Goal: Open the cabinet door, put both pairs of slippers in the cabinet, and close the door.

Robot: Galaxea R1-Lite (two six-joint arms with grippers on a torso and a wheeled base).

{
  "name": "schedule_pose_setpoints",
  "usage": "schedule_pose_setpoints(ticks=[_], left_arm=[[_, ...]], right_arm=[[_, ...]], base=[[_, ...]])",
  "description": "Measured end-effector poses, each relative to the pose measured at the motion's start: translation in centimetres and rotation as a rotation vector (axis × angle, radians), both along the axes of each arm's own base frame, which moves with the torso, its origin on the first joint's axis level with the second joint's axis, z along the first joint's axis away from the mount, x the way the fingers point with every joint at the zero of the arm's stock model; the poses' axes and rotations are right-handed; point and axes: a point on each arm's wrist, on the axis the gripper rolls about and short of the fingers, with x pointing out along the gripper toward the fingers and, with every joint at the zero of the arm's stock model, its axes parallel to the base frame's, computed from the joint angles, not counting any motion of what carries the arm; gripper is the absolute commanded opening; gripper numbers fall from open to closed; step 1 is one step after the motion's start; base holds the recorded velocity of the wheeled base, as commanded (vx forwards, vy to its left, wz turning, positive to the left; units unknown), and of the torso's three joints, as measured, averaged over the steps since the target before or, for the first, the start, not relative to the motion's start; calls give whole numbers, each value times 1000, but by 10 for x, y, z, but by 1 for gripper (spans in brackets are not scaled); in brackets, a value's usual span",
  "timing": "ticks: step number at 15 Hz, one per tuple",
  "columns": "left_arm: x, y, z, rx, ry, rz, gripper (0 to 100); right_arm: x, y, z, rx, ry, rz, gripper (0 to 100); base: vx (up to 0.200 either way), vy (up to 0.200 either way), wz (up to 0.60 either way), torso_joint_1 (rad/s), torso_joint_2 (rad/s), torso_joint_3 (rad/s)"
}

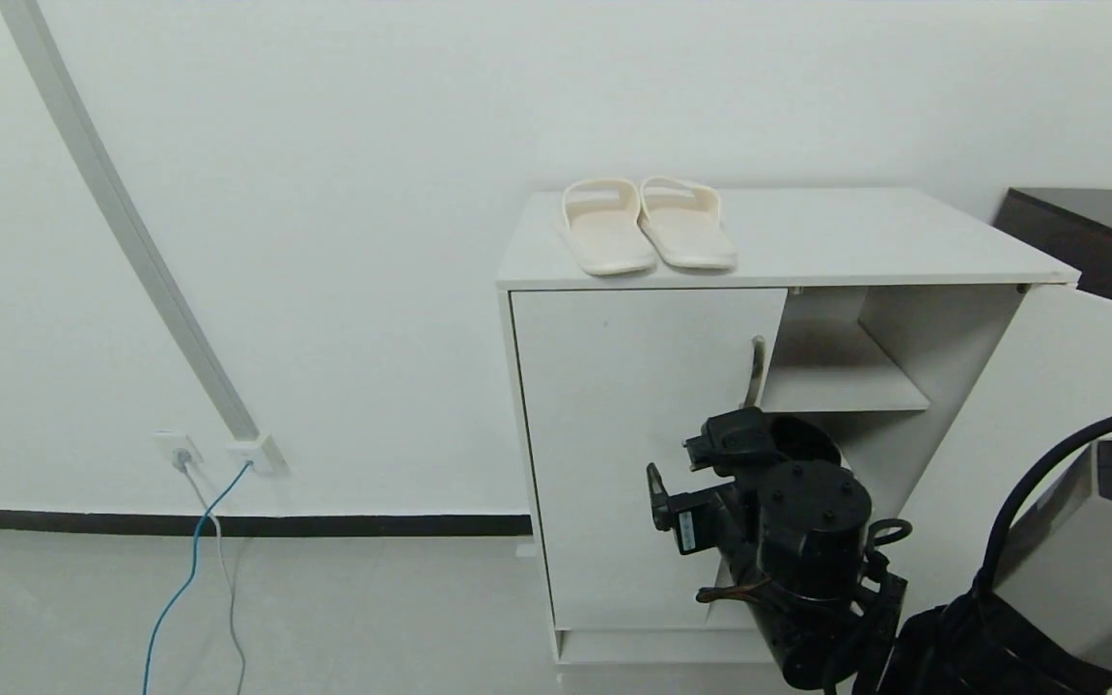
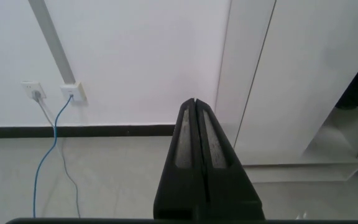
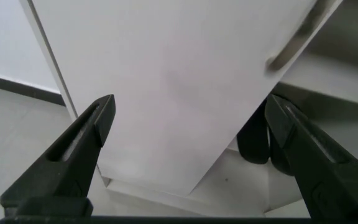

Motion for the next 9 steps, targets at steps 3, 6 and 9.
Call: schedule_pose_setpoints(ticks=[3, 6, 9], left_arm=[[0, 0, 0, 0, 0, 0, 0], [0, 0, 0, 0, 0, 0, 0], [0, 0, 0, 0, 0, 0, 0]], right_arm=[[0, 0, 0, 0, 0, 1, 100], [0, 0, 0, -1, 0, 2, 100], [0, 0, 0, -1, 1, 1, 100]], base=[[0, 0, 0, 175, -495, -315], [0, 0, 0, 196, -510, -318], [0, 0, 0, 212, -533, -318]])
